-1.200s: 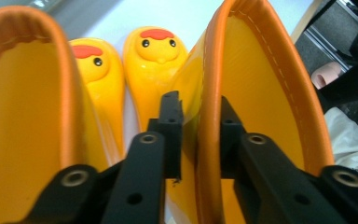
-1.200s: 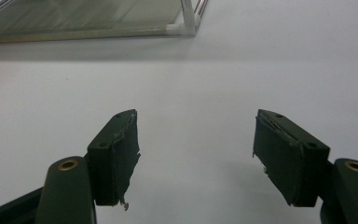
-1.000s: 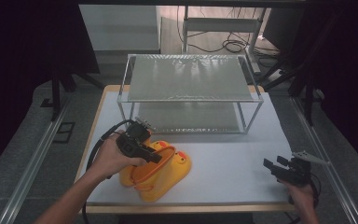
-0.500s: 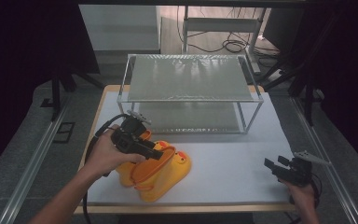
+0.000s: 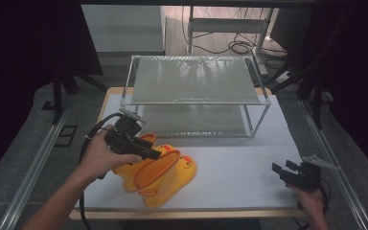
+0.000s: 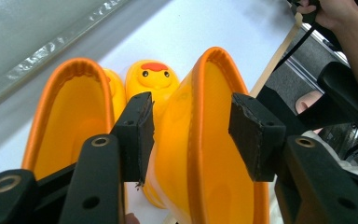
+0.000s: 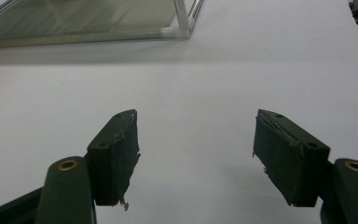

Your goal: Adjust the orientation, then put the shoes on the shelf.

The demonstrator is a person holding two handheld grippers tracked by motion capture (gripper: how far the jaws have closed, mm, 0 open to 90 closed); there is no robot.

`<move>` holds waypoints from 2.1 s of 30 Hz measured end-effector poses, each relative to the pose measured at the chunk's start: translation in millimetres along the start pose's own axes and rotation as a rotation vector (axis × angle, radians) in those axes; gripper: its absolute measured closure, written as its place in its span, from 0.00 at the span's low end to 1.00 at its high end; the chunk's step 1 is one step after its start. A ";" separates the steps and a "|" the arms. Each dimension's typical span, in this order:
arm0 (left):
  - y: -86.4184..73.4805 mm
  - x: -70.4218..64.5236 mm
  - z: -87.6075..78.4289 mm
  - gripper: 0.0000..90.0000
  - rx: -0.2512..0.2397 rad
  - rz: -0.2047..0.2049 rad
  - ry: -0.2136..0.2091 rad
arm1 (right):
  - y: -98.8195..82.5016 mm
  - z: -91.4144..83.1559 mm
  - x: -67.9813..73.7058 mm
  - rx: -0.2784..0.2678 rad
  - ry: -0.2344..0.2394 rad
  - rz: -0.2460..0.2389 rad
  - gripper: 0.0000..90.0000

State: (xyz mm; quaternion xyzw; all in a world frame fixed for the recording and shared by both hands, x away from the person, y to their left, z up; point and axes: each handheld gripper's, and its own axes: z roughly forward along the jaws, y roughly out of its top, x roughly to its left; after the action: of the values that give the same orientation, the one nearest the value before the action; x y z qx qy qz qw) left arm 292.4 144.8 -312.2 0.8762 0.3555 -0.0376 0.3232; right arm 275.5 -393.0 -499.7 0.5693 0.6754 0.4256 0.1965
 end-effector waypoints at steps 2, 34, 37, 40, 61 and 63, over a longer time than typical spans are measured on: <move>-0.9 0.7 -0.9 0.57 -0.005 -0.005 0.002 | -0.2 -0.2 0.0 0.000 -0.001 0.000 0.34; -14.2 24.3 1.5 0.40 0.077 -0.070 -0.025 | -1.6 -0.2 0.0 0.004 -0.005 0.001 0.34; -14.3 23.3 0.4 0.40 0.077 -0.071 -0.039 | -1.3 -0.7 -0.5 0.004 -0.008 0.000 0.34; -13.2 21.6 -2.9 0.39 0.066 -0.065 -0.055 | -1.4 -0.2 -0.4 0.007 -0.008 0.000 0.34; -13.9 13.8 28.1 0.53 0.145 -0.068 0.047 | -1.3 -0.7 -0.6 0.005 -0.011 0.005 0.34; -14.4 13.4 26.2 0.67 0.132 -0.075 0.064 | -1.2 -1.0 -0.9 0.003 -0.011 0.007 0.34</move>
State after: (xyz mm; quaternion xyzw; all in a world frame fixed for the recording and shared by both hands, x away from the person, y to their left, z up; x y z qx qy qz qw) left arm 297.4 145.0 -344.6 0.8824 0.3950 -0.0450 0.2515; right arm 274.2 -394.2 -500.2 0.5743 0.6730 0.4221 0.1979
